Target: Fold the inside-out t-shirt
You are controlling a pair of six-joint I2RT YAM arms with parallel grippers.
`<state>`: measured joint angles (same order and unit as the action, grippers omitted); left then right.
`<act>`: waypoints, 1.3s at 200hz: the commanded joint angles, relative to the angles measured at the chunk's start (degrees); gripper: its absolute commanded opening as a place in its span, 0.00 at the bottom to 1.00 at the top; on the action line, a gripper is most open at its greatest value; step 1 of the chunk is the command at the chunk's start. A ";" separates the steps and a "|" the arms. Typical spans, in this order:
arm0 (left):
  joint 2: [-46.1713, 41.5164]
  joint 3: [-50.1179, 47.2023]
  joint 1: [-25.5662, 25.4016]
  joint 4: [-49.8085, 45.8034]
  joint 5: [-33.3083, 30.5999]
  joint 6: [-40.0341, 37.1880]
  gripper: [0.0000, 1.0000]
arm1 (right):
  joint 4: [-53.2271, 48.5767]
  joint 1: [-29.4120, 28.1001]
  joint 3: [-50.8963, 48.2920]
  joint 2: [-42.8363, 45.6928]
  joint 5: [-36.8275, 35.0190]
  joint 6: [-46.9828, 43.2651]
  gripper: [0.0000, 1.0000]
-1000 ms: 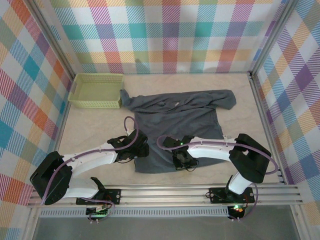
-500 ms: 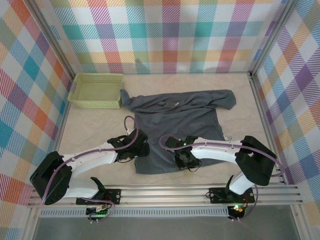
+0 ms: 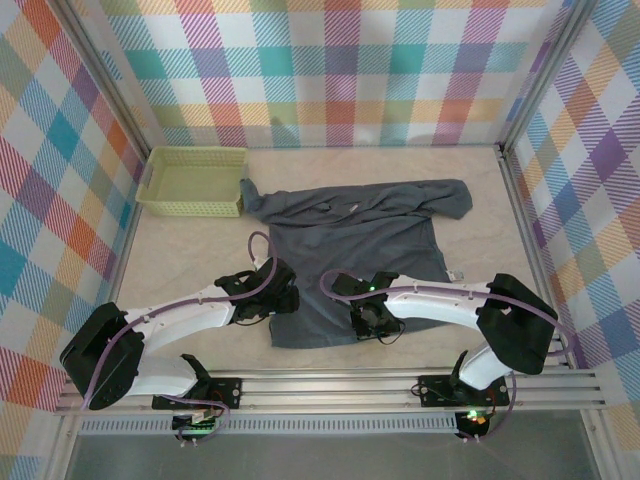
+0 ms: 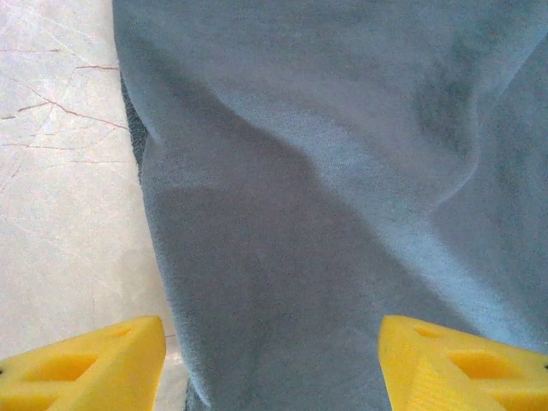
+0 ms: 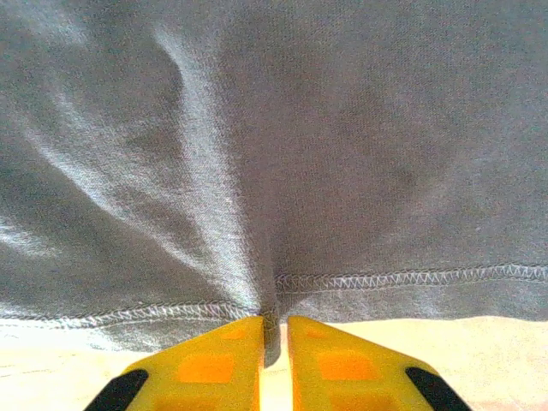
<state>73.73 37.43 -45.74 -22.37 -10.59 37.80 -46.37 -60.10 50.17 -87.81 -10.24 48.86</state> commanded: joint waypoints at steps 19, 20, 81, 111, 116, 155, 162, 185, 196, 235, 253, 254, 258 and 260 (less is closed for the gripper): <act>-0.36 0.90 -0.48 -0.65 -0.30 -0.89 0.67 | -0.61 -0.45 -0.69 -0.59 0.83 0.36 0.23; -0.40 0.90 -0.44 -0.61 -0.26 -0.89 0.67 | -0.63 -0.46 -0.60 -0.60 0.83 0.36 0.23; -0.52 0.62 -0.41 -0.57 -0.34 -0.85 0.67 | -1.07 -0.40 -0.01 -0.35 0.91 -0.08 0.09; -0.76 0.77 -0.41 -0.66 -0.27 -0.98 0.67 | -3.74 -0.46 1.49 1.18 -0.17 -0.25 0.03; -0.76 0.83 -0.42 -0.66 -0.21 -1.14 0.67 | -4.16 -0.46 1.82 1.63 -0.37 -0.41 0.01; -1.74 2.05 -1.04 -1.01 0.41 -2.14 0.67 | -8.57 -0.48 4.93 5.59 -2.93 -1.49 0.00; -1.92 2.43 -1.55 -1.20 0.03 -2.53 0.68 | -8.96 -0.51 5.46 5.94 -3.10 -1.78 0.00; -2.53 3.84 -5.19 -0.67 -1.78 -4.82 0.68 | -10.09 -0.46 7.31 6.58 -3.51 -2.34 0.00; -3.06 4.21 -7.80 0.71 -2.22 -6.40 0.68 | -10.72 -0.46 8.23 6.75 -3.94 -2.68 0.00; -3.21 5.15 -16.49 8.68 -2.04 -11.55 0.70 | -11.08 0.69 10.03 9.23 -3.39 -3.49 0.00; -1.68 5.80 -20.04 11.47 -1.91 -13.97 0.70 | -9.89 2.96 9.51 11.16 -1.21 -3.67 0.00; -1.58 5.85 -20.25 11.65 -1.90 -14.11 0.70 | -9.71 3.14 9.51 11.25 -1.02 -3.72 0.00; -1.10 5.90 -20.93 12.27 -1.97 -14.51 0.70 | -9.14 3.62 9.26 11.70 -0.25 -3.84 0.00; -0.93 5.90 -21.08 12.57 -2.08 -14.73 0.70 | -9.03 3.94 9.20 11.87 0.30 -3.90 0.00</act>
<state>71.31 41.21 -63.18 -15.92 -11.92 28.16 -55.18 -58.70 58.52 -79.11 -12.71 46.02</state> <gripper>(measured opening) 0.701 0.065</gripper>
